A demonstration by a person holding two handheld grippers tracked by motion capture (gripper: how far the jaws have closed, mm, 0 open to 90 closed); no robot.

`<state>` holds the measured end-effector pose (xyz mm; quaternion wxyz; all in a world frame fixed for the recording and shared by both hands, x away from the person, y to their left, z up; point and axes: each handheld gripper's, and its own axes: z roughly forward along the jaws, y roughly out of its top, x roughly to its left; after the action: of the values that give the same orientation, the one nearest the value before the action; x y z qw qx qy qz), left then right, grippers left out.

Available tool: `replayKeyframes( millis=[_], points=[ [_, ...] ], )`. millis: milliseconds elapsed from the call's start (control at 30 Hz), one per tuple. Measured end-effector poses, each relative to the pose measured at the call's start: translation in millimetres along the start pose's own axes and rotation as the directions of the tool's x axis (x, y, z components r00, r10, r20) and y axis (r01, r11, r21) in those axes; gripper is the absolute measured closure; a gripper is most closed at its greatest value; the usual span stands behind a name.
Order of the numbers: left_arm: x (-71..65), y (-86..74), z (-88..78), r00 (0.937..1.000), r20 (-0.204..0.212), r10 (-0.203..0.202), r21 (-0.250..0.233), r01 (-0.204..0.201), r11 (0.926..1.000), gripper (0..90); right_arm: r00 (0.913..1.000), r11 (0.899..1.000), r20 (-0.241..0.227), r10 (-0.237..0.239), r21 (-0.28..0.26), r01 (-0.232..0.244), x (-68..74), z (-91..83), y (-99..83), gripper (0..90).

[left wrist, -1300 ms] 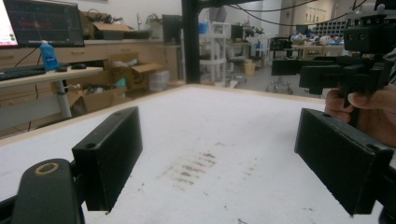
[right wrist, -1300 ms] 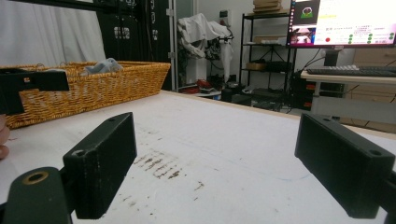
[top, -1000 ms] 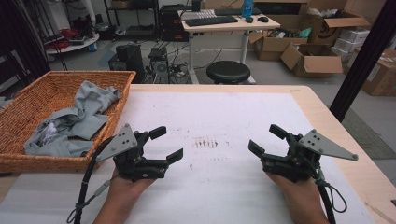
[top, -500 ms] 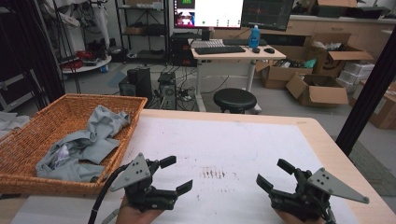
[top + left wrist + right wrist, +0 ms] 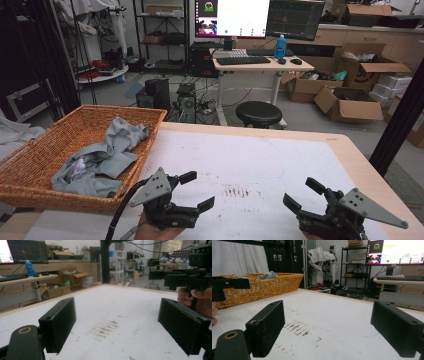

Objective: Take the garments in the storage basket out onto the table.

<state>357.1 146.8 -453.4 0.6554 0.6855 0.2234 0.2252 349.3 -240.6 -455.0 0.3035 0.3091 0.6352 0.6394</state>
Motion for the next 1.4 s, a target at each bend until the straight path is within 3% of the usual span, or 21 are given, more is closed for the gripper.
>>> replayKeyframes(
  millis=[33,67,100,167,367,400,567,667,733,1000,1167,1200,1233,1267,1300,1400],
  points=[
    [-0.7,1.1,0.1,0.9996,-0.007,-0.027,0.007,0.027,0.9996,15.3,1.0000,1.000,0.000,0.000,0.000,0.000,0.0,0.1,0.1,11.9],
    [-0.7,1.1,0.1,0.9996,-0.007,-0.027,0.007,0.027,0.9996,15.1,1.0000,1.000,0.000,0.001,0.000,-0.001,-0.2,0.1,0.1,11.9],
    [-5.2,7.1,-0.3,0.9981,-0.007,-0.061,0.007,0.062,0.9981,15.2,1.0000,1.000,-0.001,0.003,0.000,-0.003,-0.2,0.1,0.0,11.9],
    [-8.4,12.3,-0.6,0.9984,-0.002,-0.056,0.006,0.056,0.9984,15.4,1.0000,1.000,0.000,0.003,-0.001,-0.003,-0.2,0.1,0.1,11.8],
    [-19.3,51.6,-4.2,0.9999,0.001,-0.015,0.053,0.015,0.9985,15.5,1.0000,1.000,-0.001,0.003,0.000,-0.003,-0.3,0.0,0.1,11.9],
    [-18.0,64.5,-8.2,0.9999,-0.001,-0.015,0.070,0.015,0.9974,15.6,1.0000,1.000,-0.001,0.004,0.000,-0.004,-0.3,0.0,0.0,11.9],
    [-11.8,88.8,-20.9,0.9998,-0.017,-0.006,0.075,0.007,0.9971,15.7,1.0000,1.000,-0.002,0.005,0.000,-0.005,-0.4,0.3,0.1,11.9],
    [-3.0,105.1,-32.9,0.9993,-0.036,-0.001,0.083,0.004,0.9965,15.7,1.0000,1.000,-0.002,0.005,-0.001,-0.005,-0.4,0.2,0.1,11.9],
    [7.4,117.8,-46.3,0.9971,-0.076,0.010,0.095,-0.002,0.9955,15.7,1.0000,1.000,-0.003,0.004,0.001,-0.004,-0.5,0.3,0.1,12.0],
    [34.5,129.5,-76.7,0.9885,-0.151,0.004,0.123,0.014,0.9924,15.6,1.0000,1.000,-0.003,0.006,0.001,-0.006,-0.6,0.4,0.1,12.0],
    [52.7,132.2,-97.1,0.9798,-0.199,-0.018,0.138,0.046,0.9894,15.6,1.0000,1.000,-0.003,0.007,0.001,-0.007,-0.6,0.4,0.1,12.0],
    [60.3,132.7,-104.6,0.9750,-0.221,-0.018,0.144,0.051,0.9883,15.7,1.0000,1.000,-0.003,0.007,0.002,-0.007,-0.7,0.4,0.1,12.0],
    [60.3,132.7,-104.6,0.9750,-0.221,-0.018,0.144,0.051,0.9883,15.7,1.0000,1.000,-0.003,0.007,0.002,-0.007,-0.7,0.4,0.1,12.0],
    [64.3,133.0,-107.5,0.9719,-0.235,-0.012,0.157,0.050,0.9864,15.7,1.0000,1.000,-0.003,0.007,0.002,-0.007,-0.7,0.4,0.1,12.0],
    [72.0,133.4,-111.9,0.9639,-0.266,0.017,0.194,0.036,0.9804,15.6,1.0000,1.000,-0.003,0.007,0.002,-0.007,-0.6,0.4,0.1,12.0],
    [81.1,133.5,-116.4,0.9590,-0.283,0.023,0.223,0.042,0.9738,15.6,1.0000,1.000,-0.003,0.006,0.002,-0.006,-0.6,0.4,0.2,12.0]
  ],
)
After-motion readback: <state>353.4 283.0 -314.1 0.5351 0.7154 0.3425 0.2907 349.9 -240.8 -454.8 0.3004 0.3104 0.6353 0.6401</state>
